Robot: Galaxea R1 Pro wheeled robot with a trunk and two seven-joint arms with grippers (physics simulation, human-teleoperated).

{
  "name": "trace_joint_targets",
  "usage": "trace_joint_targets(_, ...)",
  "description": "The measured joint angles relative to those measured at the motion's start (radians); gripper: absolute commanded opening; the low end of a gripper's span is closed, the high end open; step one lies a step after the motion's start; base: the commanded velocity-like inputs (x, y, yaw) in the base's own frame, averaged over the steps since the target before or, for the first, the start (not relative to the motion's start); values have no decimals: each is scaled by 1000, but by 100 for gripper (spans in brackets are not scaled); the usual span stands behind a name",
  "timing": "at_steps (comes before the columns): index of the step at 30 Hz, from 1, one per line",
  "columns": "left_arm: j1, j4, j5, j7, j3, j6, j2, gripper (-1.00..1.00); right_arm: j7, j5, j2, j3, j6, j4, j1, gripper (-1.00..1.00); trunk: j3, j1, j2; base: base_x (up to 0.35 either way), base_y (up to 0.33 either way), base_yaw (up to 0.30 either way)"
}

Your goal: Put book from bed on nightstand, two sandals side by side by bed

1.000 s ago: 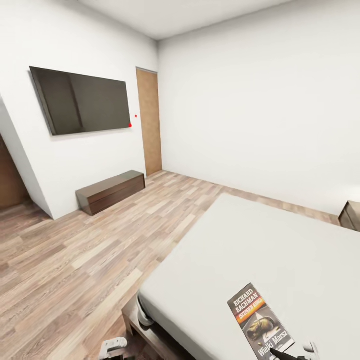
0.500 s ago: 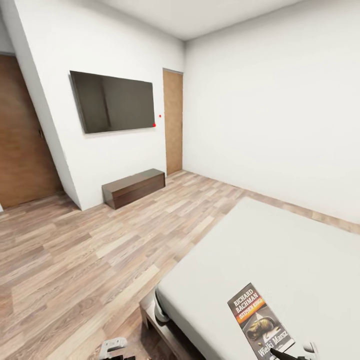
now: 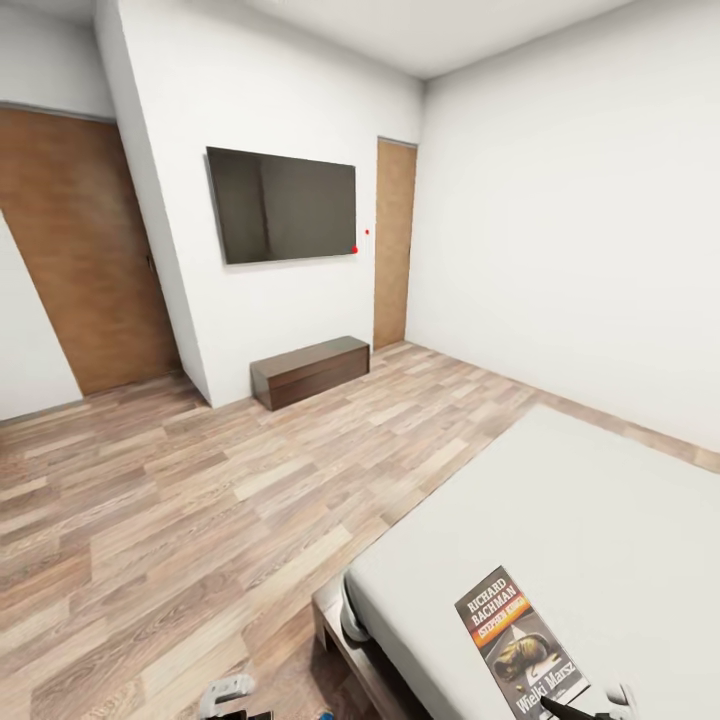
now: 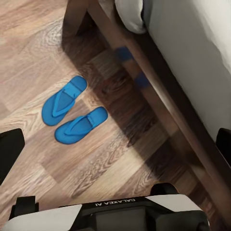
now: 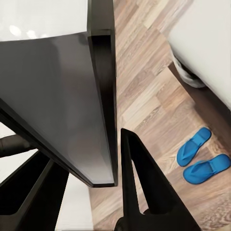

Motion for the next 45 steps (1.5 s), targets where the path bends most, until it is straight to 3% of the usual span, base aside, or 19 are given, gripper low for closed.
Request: trace_joint_targets(45, 0, 0, 1, 0, 0, 0, 0, 100, 0, 0, 0, 0, 0, 0, -1, -100, 0, 0, 0, -2, 0, 292)
